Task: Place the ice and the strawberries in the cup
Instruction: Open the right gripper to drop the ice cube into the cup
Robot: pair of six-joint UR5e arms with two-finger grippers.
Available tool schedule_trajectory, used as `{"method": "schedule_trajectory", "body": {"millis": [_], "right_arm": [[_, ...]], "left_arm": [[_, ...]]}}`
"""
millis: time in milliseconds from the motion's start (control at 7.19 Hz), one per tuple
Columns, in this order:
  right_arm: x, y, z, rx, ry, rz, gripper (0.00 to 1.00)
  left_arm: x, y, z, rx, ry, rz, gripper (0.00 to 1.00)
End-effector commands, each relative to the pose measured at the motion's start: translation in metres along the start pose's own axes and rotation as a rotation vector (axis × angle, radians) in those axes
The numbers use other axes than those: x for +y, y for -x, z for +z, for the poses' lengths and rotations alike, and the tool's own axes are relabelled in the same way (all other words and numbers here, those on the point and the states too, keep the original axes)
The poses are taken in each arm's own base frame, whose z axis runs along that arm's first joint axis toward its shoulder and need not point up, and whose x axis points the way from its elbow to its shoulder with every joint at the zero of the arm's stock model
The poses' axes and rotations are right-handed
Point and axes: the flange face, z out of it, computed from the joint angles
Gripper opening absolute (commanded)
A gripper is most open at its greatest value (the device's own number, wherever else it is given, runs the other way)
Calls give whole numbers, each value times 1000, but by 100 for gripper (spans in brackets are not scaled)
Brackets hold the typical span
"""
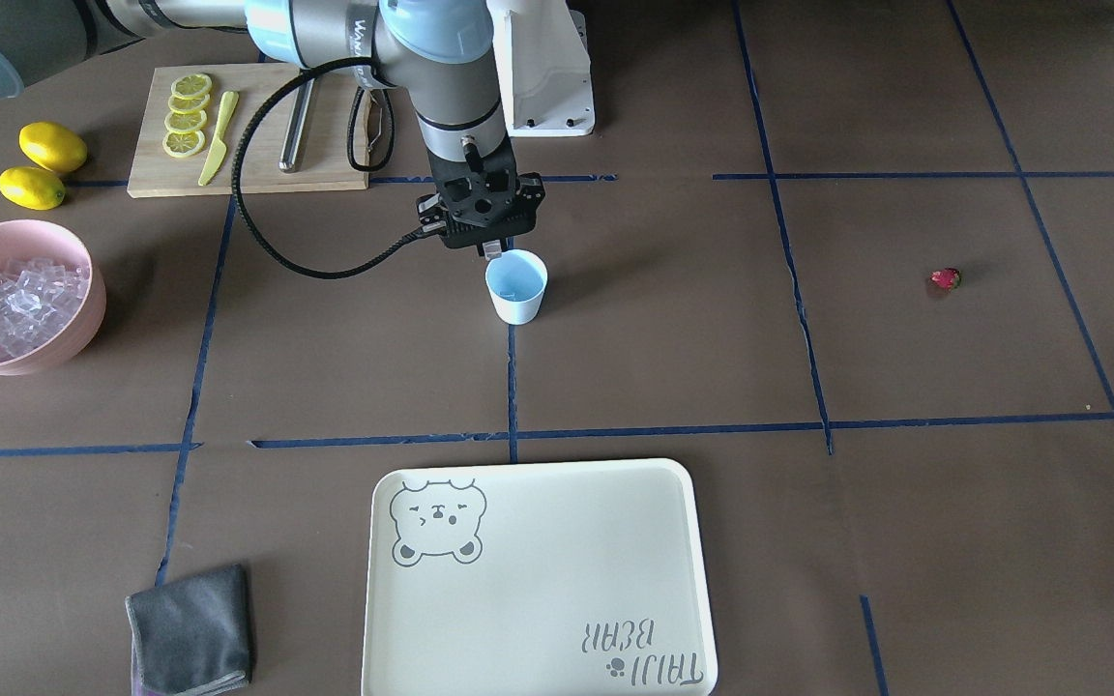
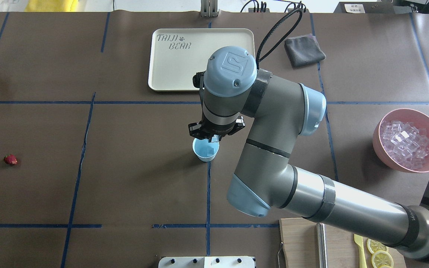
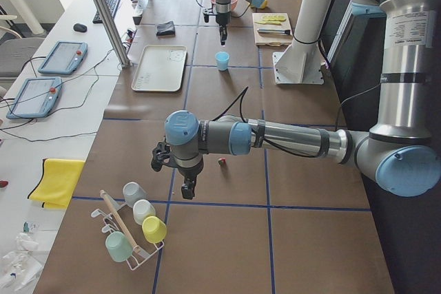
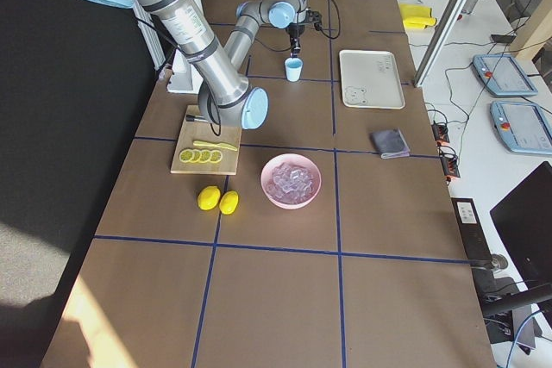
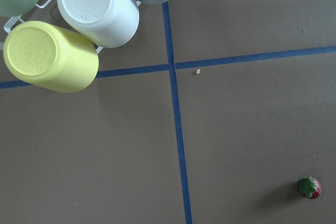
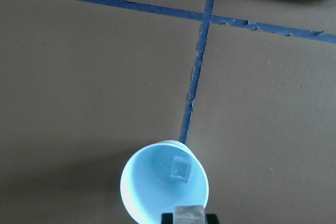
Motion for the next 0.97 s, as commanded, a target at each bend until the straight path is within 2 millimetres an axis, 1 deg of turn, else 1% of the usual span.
{"method": "schedule_trajectory", "body": {"millis": [0,139,278,417,556,695,834], "right_arm": [[-8,13,13,-2,-3,-1,4],[-8,13,14,-1,-2,-1,53],[-7,13,14,-2,-3,1,99],[-5,14,14,-4,-1,33,100],[-4,13,6,-15,-3,36,100],[-8,-6,-16,-10,-12,56,100],[-2,-55,-38,15,-1,53,100]], "left_arm": [[0,0,0,0,0,0,100],[0,0,0,0,-1,1,100],[0,0,0,0,-1,1,100],[0,0,0,-2,-1,1,100],[0,0,0,0,0,0,100],[-1,-1,0,0,0,-5,100],[-5,-15,2,-1,0,-37,100]]}}
